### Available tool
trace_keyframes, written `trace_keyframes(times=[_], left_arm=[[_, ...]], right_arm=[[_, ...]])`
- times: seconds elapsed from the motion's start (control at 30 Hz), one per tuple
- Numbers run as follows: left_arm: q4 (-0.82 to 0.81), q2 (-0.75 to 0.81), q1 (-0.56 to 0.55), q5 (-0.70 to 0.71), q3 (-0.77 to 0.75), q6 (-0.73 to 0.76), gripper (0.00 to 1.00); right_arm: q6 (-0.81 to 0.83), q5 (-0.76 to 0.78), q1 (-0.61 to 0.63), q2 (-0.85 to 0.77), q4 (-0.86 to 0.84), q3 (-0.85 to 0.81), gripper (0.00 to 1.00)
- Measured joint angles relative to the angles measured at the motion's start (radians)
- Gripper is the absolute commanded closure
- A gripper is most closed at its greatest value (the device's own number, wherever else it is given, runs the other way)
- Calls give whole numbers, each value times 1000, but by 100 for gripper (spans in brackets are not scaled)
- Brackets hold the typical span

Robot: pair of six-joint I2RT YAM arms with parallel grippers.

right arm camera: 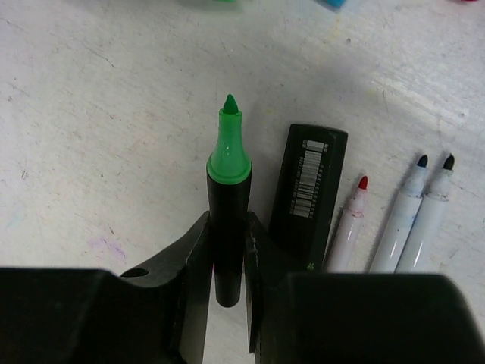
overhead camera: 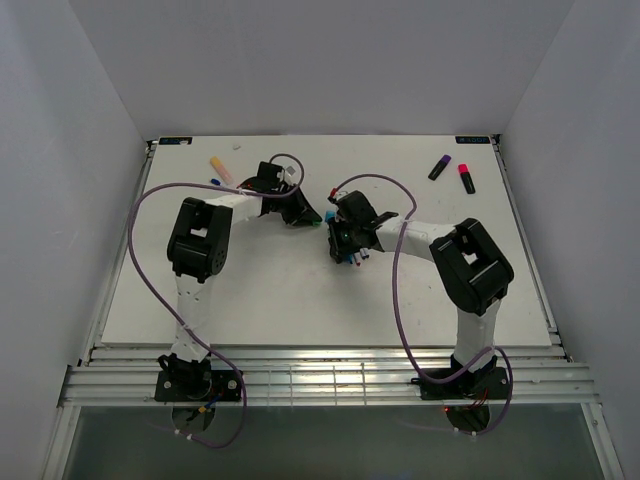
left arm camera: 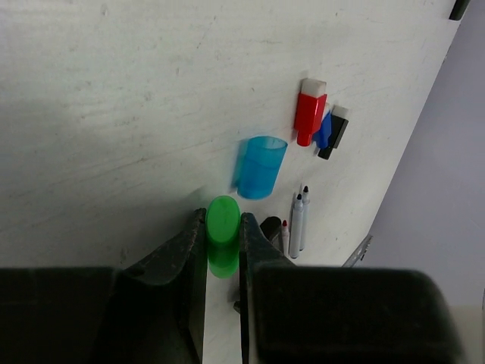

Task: Open the pen caps

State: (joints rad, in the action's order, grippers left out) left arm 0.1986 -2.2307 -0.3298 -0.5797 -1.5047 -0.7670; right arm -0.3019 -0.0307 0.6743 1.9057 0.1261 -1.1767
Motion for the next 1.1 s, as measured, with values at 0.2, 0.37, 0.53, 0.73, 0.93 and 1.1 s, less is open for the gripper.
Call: trace_keyframes(times=[0.2, 0.37, 0.53, 0.73, 0.93, 1.1], left_arm=[[-6, -37, 0, -13, -55, -1, 66], [-2, -56, 0, -12, -85, -2, 55], [0, -56, 0, -11, -95, -4, 49], [-5, -56, 0, -11, -94, -5, 47], [-8, -51, 0, -8, -89, -1, 46], [-8, -17, 0, 6, -48, 10, 43]], right_arm=[[0, -16, -1, 26, -1, -34, 78], [3, -18, -1, 31, -1, -41, 71], [9, -17, -1, 31, -1, -41, 66], [18, -18, -1, 31, -3, -41, 61], [25, -13, -1, 31, -3, -45, 56], [31, 8, -1, 14, 8, -45, 53]])
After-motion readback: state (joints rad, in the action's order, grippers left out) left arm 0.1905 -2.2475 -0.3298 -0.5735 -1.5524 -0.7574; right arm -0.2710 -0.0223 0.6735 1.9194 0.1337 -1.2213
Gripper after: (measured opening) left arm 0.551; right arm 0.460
